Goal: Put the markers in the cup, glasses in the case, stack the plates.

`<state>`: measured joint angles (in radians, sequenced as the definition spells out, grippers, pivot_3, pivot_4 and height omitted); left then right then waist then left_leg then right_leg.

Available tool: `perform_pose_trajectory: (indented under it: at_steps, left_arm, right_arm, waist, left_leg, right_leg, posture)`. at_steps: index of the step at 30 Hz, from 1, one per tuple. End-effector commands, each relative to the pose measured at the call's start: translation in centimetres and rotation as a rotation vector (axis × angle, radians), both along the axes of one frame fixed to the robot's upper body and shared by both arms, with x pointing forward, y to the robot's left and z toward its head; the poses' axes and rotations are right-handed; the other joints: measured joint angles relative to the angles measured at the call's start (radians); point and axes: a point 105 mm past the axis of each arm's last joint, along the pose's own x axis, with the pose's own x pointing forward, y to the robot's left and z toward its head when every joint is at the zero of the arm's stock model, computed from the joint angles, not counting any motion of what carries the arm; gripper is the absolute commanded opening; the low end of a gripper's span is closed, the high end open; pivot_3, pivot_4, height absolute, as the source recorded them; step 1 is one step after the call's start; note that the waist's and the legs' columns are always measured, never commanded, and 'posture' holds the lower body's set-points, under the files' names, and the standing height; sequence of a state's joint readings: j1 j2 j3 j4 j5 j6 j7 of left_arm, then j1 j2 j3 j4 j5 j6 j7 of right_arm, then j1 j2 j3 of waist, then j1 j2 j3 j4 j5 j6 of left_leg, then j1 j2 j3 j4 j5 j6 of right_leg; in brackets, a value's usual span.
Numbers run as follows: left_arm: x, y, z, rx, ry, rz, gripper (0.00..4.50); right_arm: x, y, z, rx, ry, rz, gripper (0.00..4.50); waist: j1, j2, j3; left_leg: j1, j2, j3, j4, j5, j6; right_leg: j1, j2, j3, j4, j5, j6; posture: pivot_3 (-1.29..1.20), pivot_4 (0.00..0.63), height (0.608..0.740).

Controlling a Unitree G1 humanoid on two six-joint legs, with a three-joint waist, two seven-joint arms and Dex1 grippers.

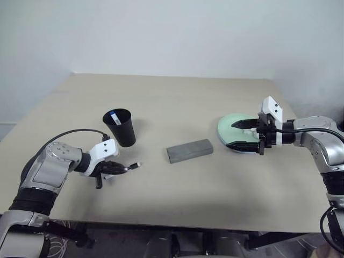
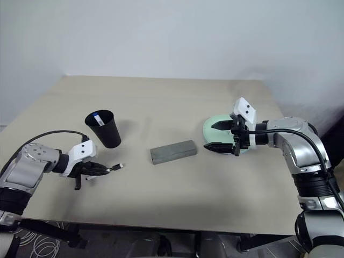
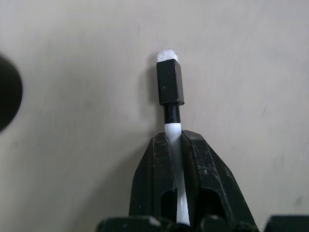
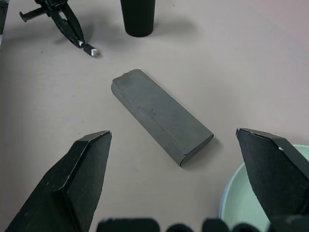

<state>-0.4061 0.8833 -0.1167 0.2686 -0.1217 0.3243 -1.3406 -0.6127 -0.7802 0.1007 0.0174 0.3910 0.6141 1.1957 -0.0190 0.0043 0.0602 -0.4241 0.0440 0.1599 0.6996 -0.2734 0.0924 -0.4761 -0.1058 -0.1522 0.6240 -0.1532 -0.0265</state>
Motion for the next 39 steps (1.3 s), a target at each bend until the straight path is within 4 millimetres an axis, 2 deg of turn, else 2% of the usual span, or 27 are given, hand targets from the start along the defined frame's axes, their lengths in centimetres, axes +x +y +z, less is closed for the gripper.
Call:
perform_pose_trajectory:
  at_steps: [1, 4, 8, 13, 16, 24, 30, 34, 39]
  left_arm:
    - [1.7, -2.3, 6.1, -0.210, -0.158, -0.018, 0.04]
    - [3.1, -3.7, 10.2, -0.384, -0.274, 0.009, 0.04]
    - [5.8, -3.7, 14.4, -0.508, -0.455, 0.133, 0.04]
    - [8.2, -1.9, 16.7, -0.559, -0.603, 0.302, 0.04]
    - [9.2, -0.2, 16.4, -0.554, -0.640, 0.402, 0.04]
    - [10.3, 2.3, 14.0, -0.550, -0.625, 0.539, 0.04]
    - [10.4, 2.6, 12.1, -0.543, -0.587, 0.563, 0.04]
    - [10.3, 2.2, 11.6, -0.553, -0.566, 0.546, 0.04]
    - [10.1, 1.6, 11.3, -0.563, -0.545, 0.523, 1.53]
  right_arm:
    - [0.1, 0.1, 1.5, 0.012, -0.055, 0.009, 4.50]
    - [0.1, 0.2, 1.5, 0.013, -0.055, 0.010, 4.50]
    - [0.1, 0.3, 1.5, 0.015, -0.054, 0.012, 4.50]
    - [0.1, 0.3, 1.5, 0.017, -0.053, 0.013, 4.50]
    - [0.1, 0.3, 1.5, 0.017, -0.053, 0.013, 4.50]
    - [0.1, 0.3, 1.6, 0.017, -0.054, 0.015, 4.50]
    - [0.1, 0.3, 1.6, 0.017, -0.055, 0.015, 4.50]
    - [0.1, 0.3, 1.6, 0.018, -0.056, 0.016, 4.50]
    - [0.1, 0.4, 1.6, 0.018, -0.055, 0.017, 4.50]
  waist:
    - [0.000, 0.000, 0.000]
    - [-0.001, 0.000, 0.000]
    - [-0.002, 0.000, 0.000]
    - [-0.003, 0.000, 0.000]
    - [-0.002, 0.000, 0.000]
    - [-0.001, -0.001, 0.000]
    - [-0.001, -0.001, 0.000]
    - [-0.001, -0.001, 0.000]
    - [-0.002, -0.001, 0.000]
  left_leg:
    - [-0.003, 0.000, 0.000, 0.002, 0.000, 0.000]
    - [-0.004, 0.000, -0.001, 0.004, 0.001, 0.001]
    - [-0.003, 0.000, -0.001, 0.005, 0.003, 0.002]
    - [0.000, 0.000, 0.000, 0.006, 0.004, 0.003]
    - [0.000, 0.000, 0.000, 0.006, 0.004, 0.003]
    - [-0.001, 0.000, -0.001, 0.006, 0.004, 0.003]
    - [-0.001, 0.000, 0.000, 0.006, 0.004, 0.003]
    - [-0.001, 0.000, 0.000, 0.006, 0.004, 0.003]
    - [-0.001, 0.000, 0.000, 0.006, 0.004, 0.003]
  right_leg:
    - [-0.001, 0.000, 0.000, 0.001, 0.000, 0.000]
    - [0.000, 0.002, 0.000, 0.001, 0.001, 0.000]
    - [0.002, 0.003, 0.000, 0.001, 0.002, 0.001]
    - [0.005, 0.004, 0.001, 0.001, 0.003, 0.003]
    - [0.005, 0.004, 0.001, 0.001, 0.003, 0.001]
    - [0.005, 0.003, 0.001, 0.001, 0.005, -0.001]
    - [0.005, 0.003, 0.001, 0.001, 0.005, -0.001]
    - [0.004, 0.003, 0.001, 0.001, 0.006, -0.002]
    - [0.004, 0.003, 0.001, 0.001, 0.006, -0.002]
  posture:
    - [0.00, 0.000, 0.732]
    - [0.00, 0.000, 0.732]
    - [0.00, 0.000, 0.732]
    - [0.00, 0.000, 0.732]
    - [0.00, 0.000, 0.732]
    - [0.00, 0.000, 0.732]
    - [0.00, 0.000, 0.732]
    - [0.00, 0.000, 0.732]
    - [0.00, 0.000, 0.732]
